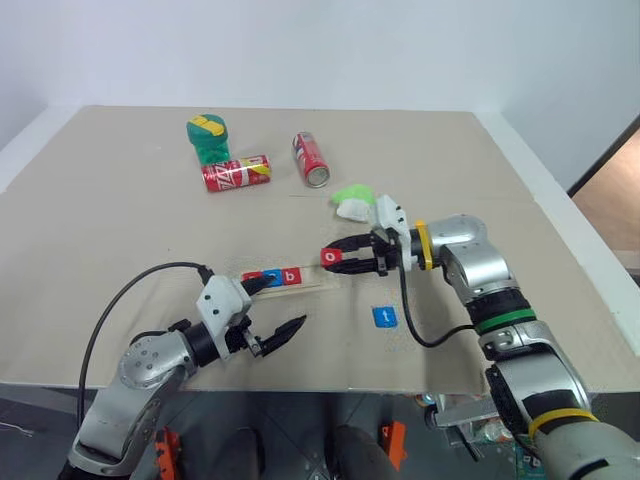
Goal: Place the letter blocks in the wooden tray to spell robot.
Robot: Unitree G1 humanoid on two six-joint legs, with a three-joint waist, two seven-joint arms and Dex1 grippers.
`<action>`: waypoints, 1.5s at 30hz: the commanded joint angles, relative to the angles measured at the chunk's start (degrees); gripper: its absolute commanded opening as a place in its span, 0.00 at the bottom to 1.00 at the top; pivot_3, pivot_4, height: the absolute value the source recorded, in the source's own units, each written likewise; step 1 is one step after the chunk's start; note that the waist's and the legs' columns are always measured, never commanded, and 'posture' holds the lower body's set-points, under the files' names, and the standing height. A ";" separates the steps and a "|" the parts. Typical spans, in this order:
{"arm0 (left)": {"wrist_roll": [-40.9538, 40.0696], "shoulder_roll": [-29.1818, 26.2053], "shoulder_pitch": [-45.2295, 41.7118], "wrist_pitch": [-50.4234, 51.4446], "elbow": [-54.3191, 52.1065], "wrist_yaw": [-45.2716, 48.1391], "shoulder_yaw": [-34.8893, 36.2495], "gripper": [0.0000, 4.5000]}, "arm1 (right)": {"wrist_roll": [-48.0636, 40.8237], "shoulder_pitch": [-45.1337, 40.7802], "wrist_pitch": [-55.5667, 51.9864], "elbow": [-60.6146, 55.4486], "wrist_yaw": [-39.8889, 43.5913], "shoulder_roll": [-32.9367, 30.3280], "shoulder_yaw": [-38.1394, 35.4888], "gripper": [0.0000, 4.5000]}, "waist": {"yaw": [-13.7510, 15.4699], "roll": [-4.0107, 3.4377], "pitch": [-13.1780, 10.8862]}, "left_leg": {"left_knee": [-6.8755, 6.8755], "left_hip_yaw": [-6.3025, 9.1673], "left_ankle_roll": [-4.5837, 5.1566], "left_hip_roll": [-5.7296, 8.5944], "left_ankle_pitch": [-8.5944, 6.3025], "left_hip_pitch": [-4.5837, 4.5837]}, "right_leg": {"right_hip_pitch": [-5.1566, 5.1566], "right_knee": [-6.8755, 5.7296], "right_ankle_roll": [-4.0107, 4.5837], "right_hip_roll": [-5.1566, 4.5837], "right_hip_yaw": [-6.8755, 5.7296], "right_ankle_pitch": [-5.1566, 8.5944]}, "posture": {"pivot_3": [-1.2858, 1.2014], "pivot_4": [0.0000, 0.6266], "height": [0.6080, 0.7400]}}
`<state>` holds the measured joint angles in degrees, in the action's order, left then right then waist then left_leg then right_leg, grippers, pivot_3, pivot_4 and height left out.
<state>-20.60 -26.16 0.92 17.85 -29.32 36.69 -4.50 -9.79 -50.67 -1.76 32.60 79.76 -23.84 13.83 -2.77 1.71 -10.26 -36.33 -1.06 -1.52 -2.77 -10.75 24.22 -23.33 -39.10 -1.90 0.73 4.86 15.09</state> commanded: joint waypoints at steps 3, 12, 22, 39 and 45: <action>2.18 0.98 1.72 -2.65 -1.17 -2.85 1.44 1.00 | 5.72 -6.30 7.44 12.43 -2.05 5.43 3.12 0.38 | 0.00 -0.01 0.00 | 0.00 -0.01 0.00 0.01 0.00 0.02 | -0.01 0.01 0.32 -0.02 0.00 -0.18 | 0.52 0.24 1.00; 3.07 1.08 3.74 -2.22 -3.63 -5.35 1.83 1.00 | 9.27 -10.86 13.27 24.31 -3.56 6.93 2.40 0.68 | 0.00 -0.01 -0.01 | 0.01 0.00 0.00 -0.01 0.00 0.02 | -0.03 0.00 0.39 -0.01 -0.02 -0.21 | 0.52 0.24 1.00; 2.81 0.25 3.91 -1.56 -4.33 -5.86 1.79 1.00 | 8.82 -12.93 14.51 28.31 -5.11 7.92 -0.37 0.99 | 0.00 -0.02 -0.01 | 0.01 -0.01 0.00 -0.02 0.00 0.01 | -0.03 0.00 0.41 0.00 -0.02 -0.22 | 0.52 0.24 1.00; -5.17 -7.75 2.76 2.91 -6.25 6.66 0.81 1.00 | -4.16 19.95 -18.04 -26.06 -4.94 -12.66 -11.30 0.99 | 0.73 -0.06 -0.03 | 0.04 0.21 -0.04 0.09 -0.03 0.16 | -0.04 0.01 0.02 -0.10 -0.19 0.18 | 0.52 0.24 1.00; -5.34 -8.56 0.87 2.75 -5.05 8.84 0.08 1.00 | -5.36 26.19 -17.85 -31.58 -1.71 -18.86 -9.82 0.99 | -0.25 -0.07 -0.05 | 0.02 0.04 -0.02 -0.05 -0.02 -0.07 | -0.01 -0.01 0.12 0.03 -0.09 0.04 | 0.52 0.24 1.00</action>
<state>-25.25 -34.47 1.82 21.19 -33.11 44.87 -4.50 -14.00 -24.65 -20.29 3.99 76.94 -41.64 3.96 -3.01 1.64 -10.31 -36.31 -1.04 -1.53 -2.83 -10.76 24.13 -23.34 -39.10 -1.78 0.79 4.79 15.10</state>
